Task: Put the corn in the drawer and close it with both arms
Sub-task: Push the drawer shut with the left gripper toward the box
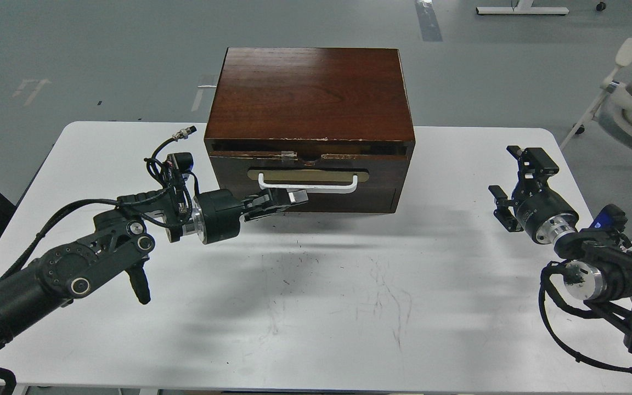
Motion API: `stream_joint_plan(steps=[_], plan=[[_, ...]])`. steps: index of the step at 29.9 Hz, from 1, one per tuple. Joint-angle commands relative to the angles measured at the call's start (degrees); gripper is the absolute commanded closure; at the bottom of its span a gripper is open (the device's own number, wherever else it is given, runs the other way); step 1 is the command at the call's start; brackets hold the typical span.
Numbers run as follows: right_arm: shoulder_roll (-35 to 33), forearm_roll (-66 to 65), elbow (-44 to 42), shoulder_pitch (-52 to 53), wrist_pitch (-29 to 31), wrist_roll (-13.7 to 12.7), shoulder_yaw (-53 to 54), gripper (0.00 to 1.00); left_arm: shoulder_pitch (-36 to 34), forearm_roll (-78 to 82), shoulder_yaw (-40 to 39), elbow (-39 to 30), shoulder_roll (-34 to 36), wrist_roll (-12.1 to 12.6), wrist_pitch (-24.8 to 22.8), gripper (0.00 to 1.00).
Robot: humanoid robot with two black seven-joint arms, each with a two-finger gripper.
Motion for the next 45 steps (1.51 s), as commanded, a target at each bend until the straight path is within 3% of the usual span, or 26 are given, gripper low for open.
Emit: stream_joint_plan(steps=[1,25,30,37,40,41,42,43,45], plan=[[0.0,0.0,0.0,0.0,0.0,0.0,-0.1,0.04,-0.1,0.0,-0.3,1.2,-0.6,0.0,0.4,1.00],[-0.5,0.0,0.1,-0.2,0.0,0.0,-0.1,0.04,-1.3,-3.2,-0.1,2.5,-0.5,0.3,0.7,1.00],[-0.5,0.0,0.1,-0.3,0.0,0.0,0.0,0.04,-0.6,-6.4,0.7,-3.3,3.9,-0.3,-4.4,1.00],[-0.5,0.0,0.1,-0.2,0.1,0.0,0.1,0.04,1.7,-9.7,-0.1,-13.2,11.0,-2.0,-4.4,1.00],[-0.4,0.0,0.1,0.0,0.1,0.0,0.2,0.04,1.8,-17.1,-0.2,-16.4,14.2,-2.0,-4.4,0.73],[-0.4,0.0,0.0,0.1,0.1,0.0,0.3,0.04,1.8,-21.6,-0.4,-17.7,15.9,-2.0,-4.4,0.49],[-0.4,0.0,0.0,0.1,0.1,0.0,0.3,0.04,1.8,-24.0,-0.5,-18.2,16.6,-2.0,-4.4,0.34],[-0.4,0.0,0.0,0.3,0.1,0.0,0.5,0.04,1.8,-28.4,-1.6,-18.6,17.9,-2.0,-4.4,0.01],[-0.4,0.0,0.0,0.5,0.1,0.0,0.7,0.04,1.8,-34.2,-4.3,-18.8,19.3,-2.0,-4.4,0.01]])
